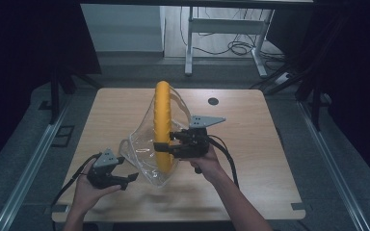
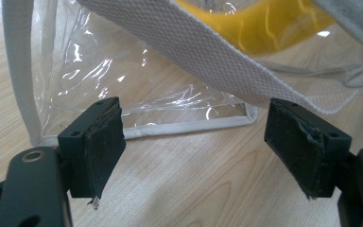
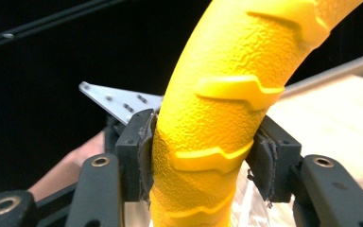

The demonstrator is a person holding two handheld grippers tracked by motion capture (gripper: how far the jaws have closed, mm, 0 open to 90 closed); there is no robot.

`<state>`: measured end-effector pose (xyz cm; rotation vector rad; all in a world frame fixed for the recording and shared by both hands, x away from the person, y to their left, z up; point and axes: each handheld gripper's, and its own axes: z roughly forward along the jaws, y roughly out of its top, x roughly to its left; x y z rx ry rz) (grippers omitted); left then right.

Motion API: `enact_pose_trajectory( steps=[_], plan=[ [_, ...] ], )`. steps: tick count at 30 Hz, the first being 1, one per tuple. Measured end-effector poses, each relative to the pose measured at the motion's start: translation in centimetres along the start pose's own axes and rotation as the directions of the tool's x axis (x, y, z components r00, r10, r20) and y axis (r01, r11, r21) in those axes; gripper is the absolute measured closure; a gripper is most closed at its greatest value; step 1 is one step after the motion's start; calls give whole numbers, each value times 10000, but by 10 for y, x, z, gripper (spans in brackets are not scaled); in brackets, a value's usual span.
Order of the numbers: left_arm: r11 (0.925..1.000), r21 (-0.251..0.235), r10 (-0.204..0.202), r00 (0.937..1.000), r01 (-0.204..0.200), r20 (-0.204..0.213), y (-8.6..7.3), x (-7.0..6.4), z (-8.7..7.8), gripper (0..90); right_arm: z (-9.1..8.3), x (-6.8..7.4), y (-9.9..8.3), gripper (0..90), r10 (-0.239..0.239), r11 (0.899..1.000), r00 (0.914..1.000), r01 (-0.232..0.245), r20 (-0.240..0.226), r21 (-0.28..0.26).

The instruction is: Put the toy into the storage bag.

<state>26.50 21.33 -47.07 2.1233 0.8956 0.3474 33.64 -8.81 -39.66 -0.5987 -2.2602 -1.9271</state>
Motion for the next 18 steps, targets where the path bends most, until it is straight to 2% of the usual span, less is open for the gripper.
enact_pose_trajectory(
  steps=[3,6,10,11,18],
  plan=[
    [10000,-5,-19,10000,19,5,0,0,0,205,-2,-7,-3,464,381,9989,9993,-379,65,-287],
    [10000,-5,-29,10000,29,1,0,0,0,204,-5,-7,-1,444,85,9996,9994,-76,333,-290],
    [10000,9,-23,10000,23,12,0,0,0,204,-6,-5,-1,427,-34,9995,9986,50,519,-323],
    [10000,1,5,10000,-5,4,0,0,0,204,-8,-5,-1,405,-113,9989,9975,144,702,-438],
    [10000,6,-19,10000,19,0,0,0,0,204,-17,-2,0,345,-296,9969,9951,363,946,-699]
  ],
)
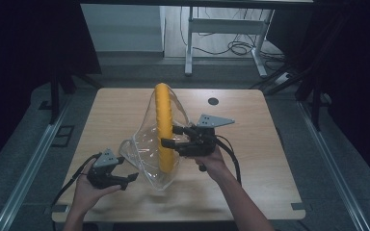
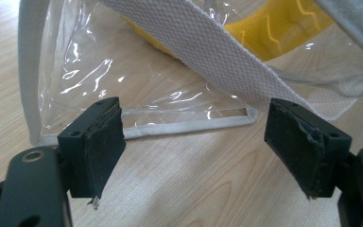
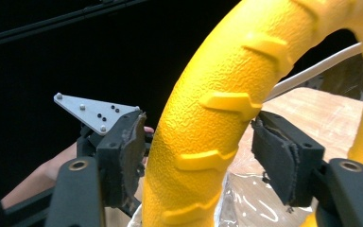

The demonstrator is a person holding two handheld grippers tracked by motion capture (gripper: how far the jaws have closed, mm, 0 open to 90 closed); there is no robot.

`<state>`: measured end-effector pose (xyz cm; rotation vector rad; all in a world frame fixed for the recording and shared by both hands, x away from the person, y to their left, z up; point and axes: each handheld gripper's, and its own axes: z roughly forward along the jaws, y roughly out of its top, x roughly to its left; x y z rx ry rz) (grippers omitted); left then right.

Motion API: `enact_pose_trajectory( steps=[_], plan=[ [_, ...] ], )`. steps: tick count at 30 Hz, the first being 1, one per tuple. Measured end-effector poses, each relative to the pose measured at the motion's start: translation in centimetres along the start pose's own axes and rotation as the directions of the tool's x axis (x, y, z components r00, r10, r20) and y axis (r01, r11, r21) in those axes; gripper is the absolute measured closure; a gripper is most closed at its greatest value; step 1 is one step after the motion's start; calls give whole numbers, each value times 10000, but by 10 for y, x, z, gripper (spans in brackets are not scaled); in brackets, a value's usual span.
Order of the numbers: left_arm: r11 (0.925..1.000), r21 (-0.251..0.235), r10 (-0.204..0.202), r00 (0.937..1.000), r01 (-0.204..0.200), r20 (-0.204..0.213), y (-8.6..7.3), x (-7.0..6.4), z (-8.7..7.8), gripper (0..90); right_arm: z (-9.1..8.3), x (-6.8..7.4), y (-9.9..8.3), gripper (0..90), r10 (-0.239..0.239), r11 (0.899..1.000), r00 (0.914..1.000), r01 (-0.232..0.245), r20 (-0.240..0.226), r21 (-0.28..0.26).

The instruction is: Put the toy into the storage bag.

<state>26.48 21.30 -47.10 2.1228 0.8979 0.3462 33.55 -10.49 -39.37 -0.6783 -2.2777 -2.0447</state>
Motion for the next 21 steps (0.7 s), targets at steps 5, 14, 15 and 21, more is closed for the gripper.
enact_pose_trajectory(
  steps=[5,14,15,21],
  plan=[
    [10000,-12,25,10000,-25,-2,0,0,0,204,-8,2,1,334,-142,9999,9999,142,84,-87],
    [10000,18,4,10000,-4,-12,0,0,0,204,-21,-3,0,335,-176,9997,9991,182,393,-145],
    [10000,5,1,10000,-1,-7,0,0,0,204,-24,-5,0,337,-157,9997,9987,164,485,-152],
    [10000,13,-2,10000,2,-6,0,0,0,204,-33,-9,-1,340,-118,9997,9975,134,704,-222]
  ],
)
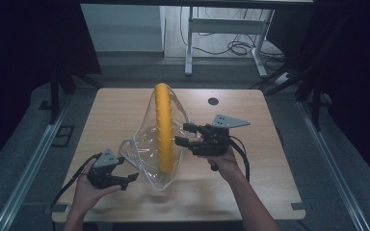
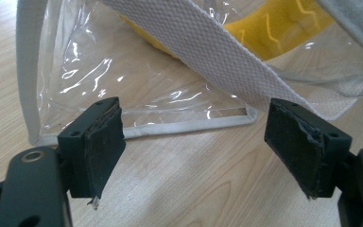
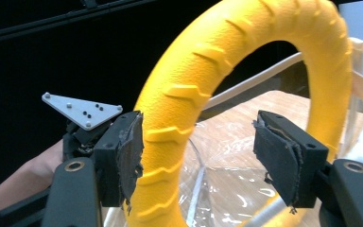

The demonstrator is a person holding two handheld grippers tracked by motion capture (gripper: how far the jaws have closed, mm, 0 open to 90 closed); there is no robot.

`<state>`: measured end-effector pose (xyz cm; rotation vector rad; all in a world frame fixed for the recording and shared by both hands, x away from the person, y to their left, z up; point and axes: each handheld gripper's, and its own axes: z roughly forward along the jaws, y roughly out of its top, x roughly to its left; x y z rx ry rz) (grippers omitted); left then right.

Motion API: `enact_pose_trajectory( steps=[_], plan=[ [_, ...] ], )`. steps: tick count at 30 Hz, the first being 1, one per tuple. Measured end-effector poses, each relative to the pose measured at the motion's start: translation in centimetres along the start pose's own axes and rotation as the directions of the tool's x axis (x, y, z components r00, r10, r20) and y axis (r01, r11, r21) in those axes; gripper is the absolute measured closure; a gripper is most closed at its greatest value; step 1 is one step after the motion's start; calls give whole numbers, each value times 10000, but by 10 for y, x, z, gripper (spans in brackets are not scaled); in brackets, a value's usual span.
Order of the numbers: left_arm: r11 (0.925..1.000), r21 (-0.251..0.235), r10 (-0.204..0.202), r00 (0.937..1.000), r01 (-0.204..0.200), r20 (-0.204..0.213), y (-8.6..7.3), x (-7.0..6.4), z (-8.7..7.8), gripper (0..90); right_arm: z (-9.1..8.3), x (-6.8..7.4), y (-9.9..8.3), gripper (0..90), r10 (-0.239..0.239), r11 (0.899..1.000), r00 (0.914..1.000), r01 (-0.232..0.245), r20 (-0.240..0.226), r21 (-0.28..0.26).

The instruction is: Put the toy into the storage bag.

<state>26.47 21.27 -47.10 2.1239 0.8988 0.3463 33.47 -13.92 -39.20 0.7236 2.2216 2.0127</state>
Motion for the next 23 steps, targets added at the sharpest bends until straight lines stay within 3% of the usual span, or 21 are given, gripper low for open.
enact_pose_trajectory(
  steps=[8,23],
  plan=[
    [10000,18,-11,10000,11,12,0,0,1,204,-9,-7,-2,342,62,10000,9995,-60,319,-47],
    [10000,25,12,10000,-12,-1,0,0,0,204,-10,-8,-4,342,84,10000,9994,-82,333,-56]
  ],
)
